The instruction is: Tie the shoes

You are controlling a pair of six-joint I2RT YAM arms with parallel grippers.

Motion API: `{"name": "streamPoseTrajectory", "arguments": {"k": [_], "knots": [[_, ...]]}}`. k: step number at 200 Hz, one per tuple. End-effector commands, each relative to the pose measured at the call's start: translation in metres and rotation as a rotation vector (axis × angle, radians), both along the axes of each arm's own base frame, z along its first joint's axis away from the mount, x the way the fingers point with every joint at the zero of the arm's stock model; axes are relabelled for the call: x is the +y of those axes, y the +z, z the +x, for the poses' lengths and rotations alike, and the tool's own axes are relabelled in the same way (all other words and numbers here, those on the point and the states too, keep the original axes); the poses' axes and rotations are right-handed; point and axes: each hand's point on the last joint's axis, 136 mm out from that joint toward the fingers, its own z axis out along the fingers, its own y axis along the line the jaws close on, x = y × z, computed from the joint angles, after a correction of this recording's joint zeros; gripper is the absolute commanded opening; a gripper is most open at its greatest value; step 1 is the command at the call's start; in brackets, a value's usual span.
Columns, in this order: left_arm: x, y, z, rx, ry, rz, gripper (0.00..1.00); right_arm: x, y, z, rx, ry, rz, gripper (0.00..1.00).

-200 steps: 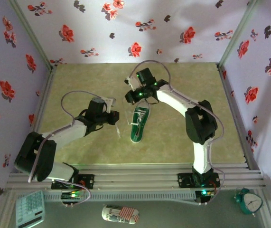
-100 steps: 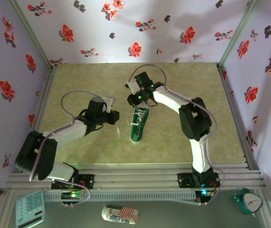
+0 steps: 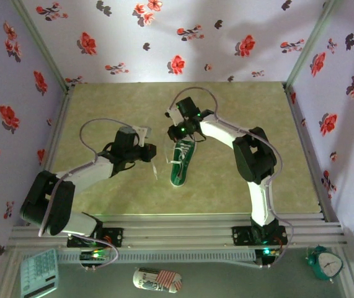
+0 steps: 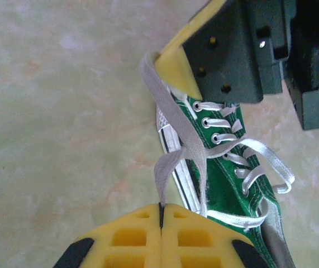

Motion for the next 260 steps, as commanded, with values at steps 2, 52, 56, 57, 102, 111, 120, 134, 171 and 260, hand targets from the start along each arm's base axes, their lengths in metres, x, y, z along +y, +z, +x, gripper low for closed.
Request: {"name": "streamPoseTrajectory", "arguments": {"k": [2, 52, 56, 57, 102, 111, 120, 134, 171, 260], "knots": [[-0.002, 0.008, 0.005, -0.02, -0.001, -0.038, 0.0, -0.009, -0.006, -0.007, 0.055, -0.039, -0.018, 0.0], [-0.004, 0.011, 0.006, -0.021, -0.006, -0.055, 0.0, -0.019, -0.009, -0.018, 0.091, -0.082, -0.047, 0.0], [-0.004, 0.011, 0.006, -0.023, -0.005, -0.055, 0.0, -0.02, -0.008, -0.018, 0.095, -0.087, -0.049, 0.0], [-0.004, 0.011, 0.006, -0.022, -0.006, -0.055, 0.0, -0.02, -0.008, -0.018, 0.097, -0.089, -0.048, 0.0], [-0.004, 0.011, 0.008, -0.023, -0.001, -0.057, 0.0, -0.026, 0.004, -0.025, 0.159, -0.151, -0.053, 0.0], [-0.004, 0.012, 0.009, -0.023, 0.002, -0.059, 0.0, -0.026, 0.005, -0.028, 0.174, -0.159, -0.054, 0.0], [-0.004, 0.012, 0.009, -0.023, 0.001, -0.061, 0.0, -0.027, 0.008, -0.029, 0.182, -0.172, -0.052, 0.0], [-0.004, 0.012, 0.009, -0.022, 0.001, -0.063, 0.0, -0.028, 0.009, -0.032, 0.205, -0.184, -0.054, 0.0], [-0.005, 0.011, 0.01, -0.023, 0.001, -0.063, 0.0, -0.026, 0.007, -0.036, 0.273, -0.224, -0.042, 0.0], [-0.003, 0.008, 0.007, -0.02, 0.008, -0.074, 0.0, -0.018, -0.003, -0.026, 0.337, -0.355, -0.006, 0.0]]}}
